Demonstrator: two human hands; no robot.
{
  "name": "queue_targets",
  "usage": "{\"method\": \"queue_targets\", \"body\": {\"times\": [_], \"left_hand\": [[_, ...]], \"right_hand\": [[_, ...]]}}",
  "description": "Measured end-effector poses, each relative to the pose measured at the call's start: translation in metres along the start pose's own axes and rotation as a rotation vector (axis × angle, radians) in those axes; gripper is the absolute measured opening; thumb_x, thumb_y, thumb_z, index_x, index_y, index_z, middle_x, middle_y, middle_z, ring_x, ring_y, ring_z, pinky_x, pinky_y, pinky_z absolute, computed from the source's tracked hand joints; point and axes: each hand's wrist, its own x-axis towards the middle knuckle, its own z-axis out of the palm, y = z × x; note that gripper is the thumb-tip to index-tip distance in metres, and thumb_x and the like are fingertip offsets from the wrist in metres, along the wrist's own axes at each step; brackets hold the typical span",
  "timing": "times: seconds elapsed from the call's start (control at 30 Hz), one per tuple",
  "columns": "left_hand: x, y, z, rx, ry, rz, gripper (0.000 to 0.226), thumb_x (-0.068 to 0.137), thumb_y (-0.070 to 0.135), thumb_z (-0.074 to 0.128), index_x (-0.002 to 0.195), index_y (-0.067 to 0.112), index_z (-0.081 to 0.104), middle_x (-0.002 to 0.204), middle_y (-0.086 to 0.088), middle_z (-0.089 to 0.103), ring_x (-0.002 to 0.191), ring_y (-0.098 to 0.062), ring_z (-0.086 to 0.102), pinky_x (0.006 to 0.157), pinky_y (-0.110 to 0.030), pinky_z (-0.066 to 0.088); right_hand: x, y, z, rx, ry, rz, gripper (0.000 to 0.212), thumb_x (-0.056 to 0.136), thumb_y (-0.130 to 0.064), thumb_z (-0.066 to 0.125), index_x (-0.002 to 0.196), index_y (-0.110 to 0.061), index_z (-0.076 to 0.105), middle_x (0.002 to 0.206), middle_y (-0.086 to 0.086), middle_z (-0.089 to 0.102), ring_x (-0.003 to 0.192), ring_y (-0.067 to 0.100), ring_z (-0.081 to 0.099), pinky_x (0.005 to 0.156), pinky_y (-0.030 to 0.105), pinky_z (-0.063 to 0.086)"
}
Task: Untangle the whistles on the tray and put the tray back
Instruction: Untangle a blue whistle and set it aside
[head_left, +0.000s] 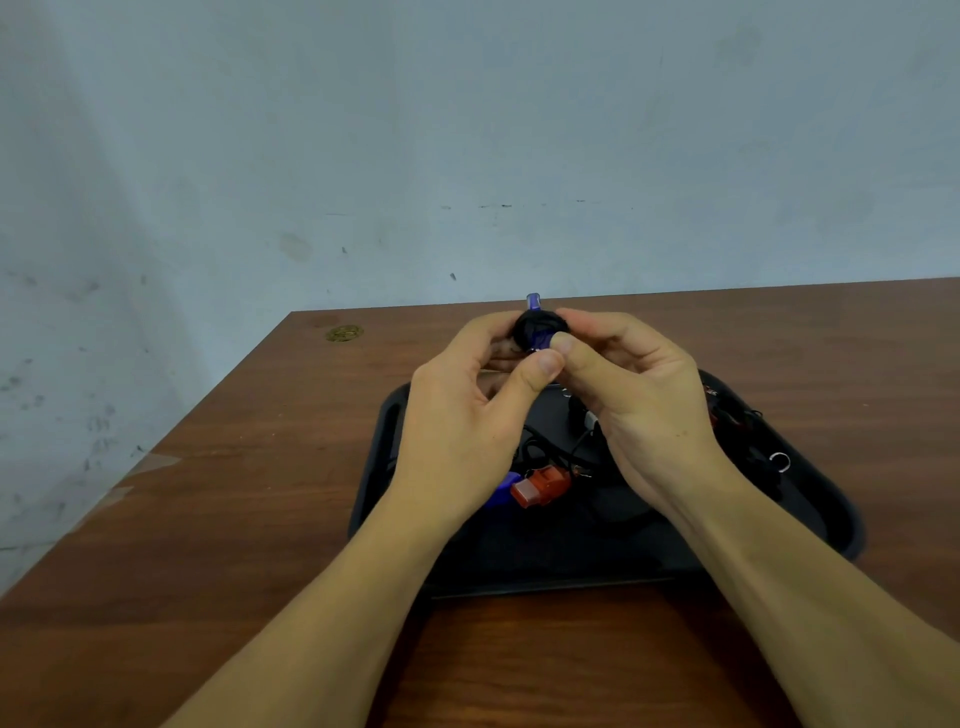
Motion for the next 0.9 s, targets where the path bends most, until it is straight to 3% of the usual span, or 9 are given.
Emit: {"method": "queue_targets", "body": {"times": [0.27,0.4,0.5,0.6,0.67,0.77,0.9], "left_hand": [[0.002,-0.006,0.001,-0.027,0.003,-0.021,0.026,0.093,0.027,0.067,0.118,0.019,0.068,0.099,0.009,0.074,0.093,-0.004,0.070,0.082,-0.015,0.052],[0.001,-0.004,0.006,-0.043,0.065,0.000,0.026,0.093,0.025,0.068,0.118,0.019,0.066,0.107,0.012,0.072,0.105,-0.001,0.066,0.086,-0.016,0.051],[0.000,-0.001,0.007,-0.124,0.107,-0.008,0.025,0.090,0.020,0.071,0.115,0.020,0.068,0.103,0.010,0.073,0.099,-0.002,0.069,0.082,-0.015,0.052],[0.000,0.003,0.005,-0.168,0.146,-0.020,0.025,0.081,0.032,0.073,0.105,0.025,0.070,0.094,0.008,0.075,0.091,-0.006,0.071,0.079,-0.020,0.055],[0.001,0.003,0.004,-0.188,0.161,-0.036,0.020,0.080,0.028,0.076,0.100,0.026,0.070,0.090,0.007,0.076,0.087,-0.008,0.072,0.077,-0.022,0.057],[0.003,-0.002,0.001,-0.077,0.165,-0.060,0.022,0.080,0.023,0.081,0.100,0.025,0.071,0.088,0.008,0.074,0.085,-0.008,0.070,0.077,-0.025,0.057],[0.004,-0.010,-0.003,0.158,0.124,-0.021,0.037,0.077,0.031,0.083,0.111,0.020,0.071,0.092,0.007,0.070,0.082,-0.010,0.065,0.074,-0.023,0.055]], "right_hand": [[0.003,0.001,0.000,-0.142,-0.037,-0.053,0.026,0.089,0.000,0.069,0.111,-0.013,0.074,0.106,0.004,0.078,0.102,0.018,0.073,0.087,0.025,0.056],[0.003,0.003,0.002,-0.109,0.003,-0.051,0.024,0.086,-0.006,0.071,0.109,-0.011,0.074,0.107,0.006,0.077,0.105,0.023,0.072,0.092,0.033,0.057],[0.002,0.006,0.006,-0.037,0.025,-0.035,0.031,0.080,-0.015,0.073,0.111,-0.010,0.074,0.110,0.010,0.076,0.108,0.027,0.071,0.095,0.038,0.056],[-0.001,0.006,0.010,0.012,0.028,-0.039,0.030,0.078,-0.018,0.072,0.107,-0.013,0.075,0.107,0.008,0.077,0.107,0.024,0.072,0.091,0.033,0.057],[-0.002,0.007,0.011,0.049,0.029,-0.008,0.027,0.080,-0.016,0.071,0.107,-0.013,0.074,0.107,0.009,0.077,0.106,0.023,0.072,0.087,0.028,0.057],[-0.002,0.008,0.009,0.000,0.012,0.059,0.020,0.091,-0.013,0.065,0.109,-0.010,0.073,0.108,0.012,0.076,0.107,0.026,0.072,0.087,0.030,0.057],[-0.001,0.004,0.007,-0.062,-0.007,0.160,0.035,0.084,-0.035,0.069,0.100,-0.004,0.073,0.100,0.021,0.075,0.095,0.027,0.073,0.085,0.034,0.059]]}}
